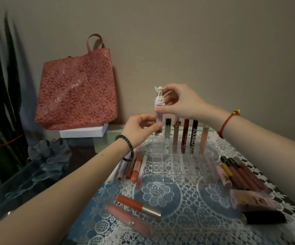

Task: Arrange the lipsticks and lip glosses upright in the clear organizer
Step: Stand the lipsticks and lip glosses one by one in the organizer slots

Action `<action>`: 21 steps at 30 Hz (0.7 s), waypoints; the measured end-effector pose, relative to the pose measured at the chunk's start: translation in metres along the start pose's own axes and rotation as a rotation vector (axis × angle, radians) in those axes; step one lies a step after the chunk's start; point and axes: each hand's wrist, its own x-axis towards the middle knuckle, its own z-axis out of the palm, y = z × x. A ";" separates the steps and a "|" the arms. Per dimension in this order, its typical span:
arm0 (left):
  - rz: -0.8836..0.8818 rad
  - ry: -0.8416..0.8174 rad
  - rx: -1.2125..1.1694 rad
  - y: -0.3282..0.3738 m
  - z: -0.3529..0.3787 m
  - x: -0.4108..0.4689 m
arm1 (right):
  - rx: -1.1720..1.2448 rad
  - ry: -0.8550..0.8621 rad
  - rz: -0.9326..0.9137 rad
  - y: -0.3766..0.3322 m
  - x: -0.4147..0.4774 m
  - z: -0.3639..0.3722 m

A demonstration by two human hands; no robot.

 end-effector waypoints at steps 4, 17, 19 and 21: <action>-0.004 0.021 0.016 -0.007 -0.001 0.008 | -0.061 -0.042 -0.015 0.001 0.012 -0.008; -0.049 -0.023 0.119 -0.048 0.006 0.026 | -0.278 -0.173 -0.019 0.019 0.041 -0.007; -0.065 -0.032 0.099 -0.052 0.007 0.026 | -0.307 -0.189 -0.009 0.021 0.043 -0.006; -0.077 -0.038 0.090 -0.057 0.007 0.026 | -0.331 -0.203 0.006 0.024 0.044 -0.005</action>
